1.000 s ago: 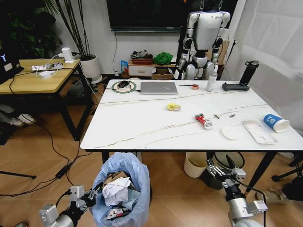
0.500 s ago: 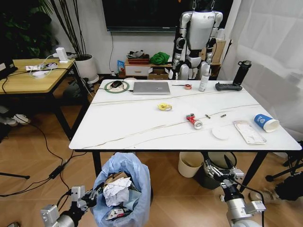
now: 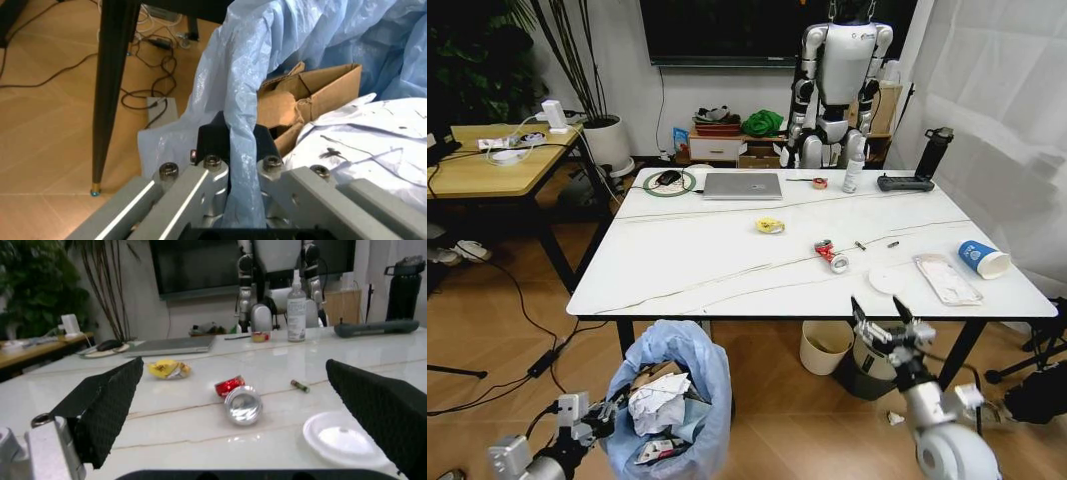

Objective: Pick up the trash bin and place the trash from the table into it.

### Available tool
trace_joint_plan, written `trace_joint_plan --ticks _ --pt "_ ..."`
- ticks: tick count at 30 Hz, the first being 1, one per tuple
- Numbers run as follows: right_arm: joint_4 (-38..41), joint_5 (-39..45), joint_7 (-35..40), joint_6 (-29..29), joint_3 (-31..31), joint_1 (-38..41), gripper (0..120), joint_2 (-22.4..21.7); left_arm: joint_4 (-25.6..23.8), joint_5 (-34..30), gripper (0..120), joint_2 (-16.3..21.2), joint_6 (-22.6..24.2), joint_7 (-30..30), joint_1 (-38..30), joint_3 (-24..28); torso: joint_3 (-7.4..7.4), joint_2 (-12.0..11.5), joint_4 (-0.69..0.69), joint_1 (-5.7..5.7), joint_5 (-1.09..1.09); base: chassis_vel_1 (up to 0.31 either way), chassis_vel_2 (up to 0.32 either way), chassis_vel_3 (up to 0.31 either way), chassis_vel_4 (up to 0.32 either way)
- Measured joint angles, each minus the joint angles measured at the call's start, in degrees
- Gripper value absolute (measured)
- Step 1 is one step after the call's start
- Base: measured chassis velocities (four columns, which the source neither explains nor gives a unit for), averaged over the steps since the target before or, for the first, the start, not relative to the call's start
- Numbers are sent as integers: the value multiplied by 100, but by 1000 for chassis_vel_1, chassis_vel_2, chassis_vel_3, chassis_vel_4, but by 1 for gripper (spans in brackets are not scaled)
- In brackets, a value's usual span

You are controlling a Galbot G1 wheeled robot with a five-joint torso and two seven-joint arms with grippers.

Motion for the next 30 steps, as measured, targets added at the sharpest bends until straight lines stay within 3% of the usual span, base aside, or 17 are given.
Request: trace_joint_plan --ticks 5,7,17,24,30 --pt "-171 816 -261 -743 -106 870 100 -317 -160 41 0 -154 1 -8 84 -126 0 0 0 0 2 0 0 0 0" --pt "-430 628 -428 -728 -124 1356 100 -324 -238 52 0 -210 1 -11 140 -189 0 0 2 1 2 0 0 0 0" --pt "-900 -235 -632 -734 -199 1581 100 -727 -259 47 0 -159 14 -65 133 -215 0 0 -4 0 3 0 0 0 0" --pt "-1505 231 -714 -844 -1110 2558 100 -1012 -390 26 0 -180 53 -98 217 -312 1 0 0 0 3 0 0 0 0" --pt "-2672 494 -1116 -1244 -2444 4339 100 -827 -550 38 0 -231 116 -172 259 -397 0 0 2 0 -1 0 0 0 0"
